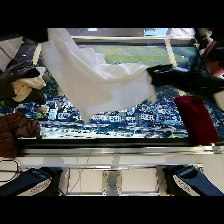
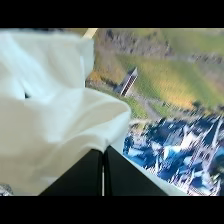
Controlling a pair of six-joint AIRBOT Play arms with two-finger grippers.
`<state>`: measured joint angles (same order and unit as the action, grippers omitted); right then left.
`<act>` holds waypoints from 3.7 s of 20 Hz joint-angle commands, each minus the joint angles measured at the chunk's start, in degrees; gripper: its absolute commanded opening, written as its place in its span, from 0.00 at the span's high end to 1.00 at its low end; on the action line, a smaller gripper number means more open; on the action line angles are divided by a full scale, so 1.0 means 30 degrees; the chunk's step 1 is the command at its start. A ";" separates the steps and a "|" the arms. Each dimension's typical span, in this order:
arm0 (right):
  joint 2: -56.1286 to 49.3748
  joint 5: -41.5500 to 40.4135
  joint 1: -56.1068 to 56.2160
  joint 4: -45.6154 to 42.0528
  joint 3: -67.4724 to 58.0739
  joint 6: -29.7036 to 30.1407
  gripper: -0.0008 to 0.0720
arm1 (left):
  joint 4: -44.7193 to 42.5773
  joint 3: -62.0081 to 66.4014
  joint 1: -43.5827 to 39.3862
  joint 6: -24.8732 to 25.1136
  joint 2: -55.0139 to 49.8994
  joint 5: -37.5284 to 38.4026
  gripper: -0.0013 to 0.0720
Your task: Fold the shirts.
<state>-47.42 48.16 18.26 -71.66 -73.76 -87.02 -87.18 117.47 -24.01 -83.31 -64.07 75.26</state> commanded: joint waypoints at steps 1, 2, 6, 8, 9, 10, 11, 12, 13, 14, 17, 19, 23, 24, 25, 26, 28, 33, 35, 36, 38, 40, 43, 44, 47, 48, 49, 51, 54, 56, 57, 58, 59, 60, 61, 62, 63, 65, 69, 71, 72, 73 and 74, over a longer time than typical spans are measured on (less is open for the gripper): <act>0.1785 0.1384 -0.0131 -0.3271 -0.3082 -0.1071 0.96 | 0.3446 -0.0233 -0.0007 0.0211 0.1355 0.5406 0.96; 0.1719 0.1319 -0.0131 -0.3424 -0.3337 -0.1071 0.95 | 0.4022 -0.0903 -0.0007 0.0211 0.1355 0.6652 0.96; -0.0124 0.1326 -0.0138 -0.4736 -0.3308 -0.1100 0.95 | 0.4335 -0.7577 -0.0007 0.0211 0.1348 0.5472 0.97; -0.2171 0.1224 -0.0138 -0.5187 -0.3308 -0.1144 0.95 | 0.4065 -1.2575 0.0000 0.0197 0.1297 0.3162 0.96; -0.3468 0.1188 -0.0138 -0.5559 -0.3308 -0.1144 0.95 | 0.3555 -1.4651 0.0000 0.0117 0.1246 0.2106 0.96; -0.4911 0.1158 -0.0138 -0.5989 -0.3308 -0.1144 0.95 | 0.2820 -1.6575 0.0007 -0.0503 0.1188 0.0867 0.97; -0.6331 0.1056 -0.0138 -0.6411 -0.3308 -0.1151 0.95 | 0.1945 -1.8119 0.0007 -0.1268 0.1107 -0.0488 0.96; -0.7883 0.0729 -0.0138 -0.6849 -0.3308 -0.1326 0.95 | 0.1268 -1.9110 0.0015 -0.2025 0.1049 -0.1719 0.96; -0.9275 0.0168 -0.0138 -0.7359 -0.3308 -0.1967 0.95 | 0.0729 -1.9759 0.0022 -0.2885 0.0954 -0.3060 0.96; -1.0724 -0.0707 -0.0138 -0.7956 -0.3308 -0.2681 0.95 | 0.0517 -1.9912 0.0036 -0.3446 0.0780 -0.4138 0.96; -1.3872 -0.3526 -0.0138 -1.0047 -0.3315 -0.6011 0.95 | 0.0517 -1.9890 0.0036 -0.4044 0.0539 -0.9238 0.96; -1.4994 -0.5187 -0.0146 -1.1256 -0.3315 -0.8080 0.95 | 0.0503 -1.9890 0.0036 -0.4532 0.0474 -1.2917 0.96; -1.5708 -0.7650 -0.0233 -1.3318 -0.3315 -1.1307 0.95 | 0.0503 -1.9890 0.0044 -0.5523 0.0087 -1.6400 0.96; -1.5701 -0.7934 -0.0357 -1.3340 -0.3322 -1.1693 0.95 | 0.0532 -1.9890 0.0044 -0.5559 0.0000 -1.6364 0.96; -1.5701 -0.8021 -0.0561 -1.3209 -0.3330 -1.1693 0.92 | 0.0554 -1.9890 0.0044 -0.5829 -0.0029 -1.6407 0.86; -1.5686 -0.7956 -0.0845 -1.3005 -0.3330 -1.1701 0.67 | 0.0539 -1.9802 0.0058 -0.5872 -0.0029 -1.6633 0.50; -1.5475 -0.6324 -0.1472 -1.2706 -0.3563 -1.1693 0.50 | 0.0415 -1.8950 0.0459 -0.5792 -0.0029 -1.6691 0.10; -1.3362 0.1231 -0.3548 -1.2801 -0.3912 -0.8335 0.45 | -0.2433 -1.4892 0.2637 -0.5741 -0.0022 -1.2881 0.11; -1.2342 0.4000 -0.4036 -1.3267 -0.3898 -0.5282 0.45 | -0.4379 -1.4484 0.3249 -0.5581 0.0182 -0.9428 0.11; -1.1912 0.4889 -0.4182 -1.3704 -0.3898 -0.4371 0.45 | -0.5238 -1.4498 0.3249 -0.4809 0.0248 -0.7672 0.11; -1.1140 0.5705 -0.4575 -1.4404 -0.3898 -0.3993 0.45 | -0.5071 -1.4855 0.3249 -0.2747 0.0248 -0.5013 0.11; -1.0892 0.6215 -0.5034 -1.3639 -0.3898 -0.4044 0.45 | -0.2834 -1.5817 0.3242 -0.1501 0.0248 -0.4561 0.11; -1.0943 0.7410 -0.6018 -0.9136 -0.3854 -0.2951 0.33 | 0.3432 -1.7777 0.3235 0.0168 0.0248 -0.6557 0.11; -1.0943 0.7614 -0.6273 -0.8313 -0.3861 -0.2827 0.33 | 0.5595 -1.8316 0.3235 0.1180 0.0248 -0.7220 0.11; -1.0936 0.8954 -0.6521 -0.8145 -0.3861 -0.2987 0.33 | 0.8779 -1.9008 0.3235 0.3067 0.0240 -0.7606 0.11; -1.0943 0.9777 -0.6470 -0.7847 -0.3861 -0.2936 0.33 | 0.8837 -1.9037 0.3235 0.3322 0.0226 -0.7664 0.11; -1.0936 1.0564 -0.6397 -0.7402 -0.3861 -0.2375 0.33 | 0.8706 -1.9045 0.3235 0.3614 0.0160 -0.7890 0.11; -1.0914 1.1715 -0.6054 -0.7198 -0.3861 -0.1297 0.33 | 0.8633 -1.9045 0.3235 0.3759 -0.0240 -0.8794 0.11; -1.0571 1.1664 -0.5238 -0.7497 -0.3395 -0.1035 0.33 | 1.0338 -1.9037 0.3235 0.1770 -0.1734 -0.9158 0.11; -1.0010 1.1489 -0.4860 -0.7912 -0.2280 -0.1042 0.33 | 1.2509 -1.9037 0.3242 0.0481 -0.3264 -0.9340 0.11; -0.9551 1.1373 -0.4779 -0.8065 -0.1443 -0.1042 0.33 | 1.3602 -1.9037 0.3235 -0.0182 -0.4029 -0.9639 0.11; -0.9071 1.1307 -0.4779 -0.8051 -0.0634 -0.1042 0.33 | 1.4885 -1.9030 0.3242 -0.0554 -0.4758 -0.9938 0.11; -0.8429 1.1234 -0.4779 -0.8123 0.0262 -0.1035 0.33 | 1.6415 -1.9016 0.3235 -0.0597 -0.5515 -1.0149 0.11; -0.7759 1.1140 -0.4779 -0.8196 0.1071 -0.1035 0.33 | 1.7595 -1.9016 0.3235 -0.0590 -0.6193 -1.0382 0.11; -0.6965 1.1096 -0.4779 -0.8196 0.1851 -0.1035 0.33 | 1.8360 -1.9016 0.3235 -0.0597 -0.6725 -1.0848 0.11; -0.6113 1.0958 -0.4779 -0.8182 0.2514 -0.1035 0.33 | 1.9329 -1.9016 0.3235 -0.0597 -0.7257 -1.1307 0.11; -0.5319 1.0885 -0.4779 -0.8145 0.2973 -0.1042 0.33 | 2.0458 -1.9016 0.3235 -0.0597 -0.7723 -1.1730 0.11; -0.3636 1.0615 -0.4779 -0.8102 0.3628 -0.1071 0.33 | 2.2287 -1.9016 0.3235 -0.0576 -0.8437 -1.2233 0.11; -0.1013 1.0469 -0.4779 -0.8007 0.3759 -0.1588 0.33 | 2.3496 -1.8979 0.3228 -0.0168 -0.9471 -1.2400 0.11; -0.0087 1.0484 -0.4779 -0.7628 0.3759 -0.2208 0.33 | 2.4101 -1.8979 0.3220 -0.0080 -0.9741 -1.2786 0.11; 0.0219 1.0499 -0.4779 -0.7162 0.3759 -0.2353 0.33 | 2.4523 -1.8979 0.3198 -0.0080 -0.9879 -1.3056 0.11; 0.0423 1.0491 -0.4779 -0.6499 0.3759 -0.2601 0.33 | 2.4873 -1.8979 0.3111 -0.0080 -0.9959 -1.3449 0.11; 0.0554 1.0506 -0.4779 -0.5508 0.3767 -0.2637 0.33 | 2.5398 -1.8965 0.2980 0.0080 -1.0025 -1.3945 0.11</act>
<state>-48.58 79.83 3.88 -93.36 -62.67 -93.25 -15.44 60.49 -14.57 -83.77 -93.03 36.38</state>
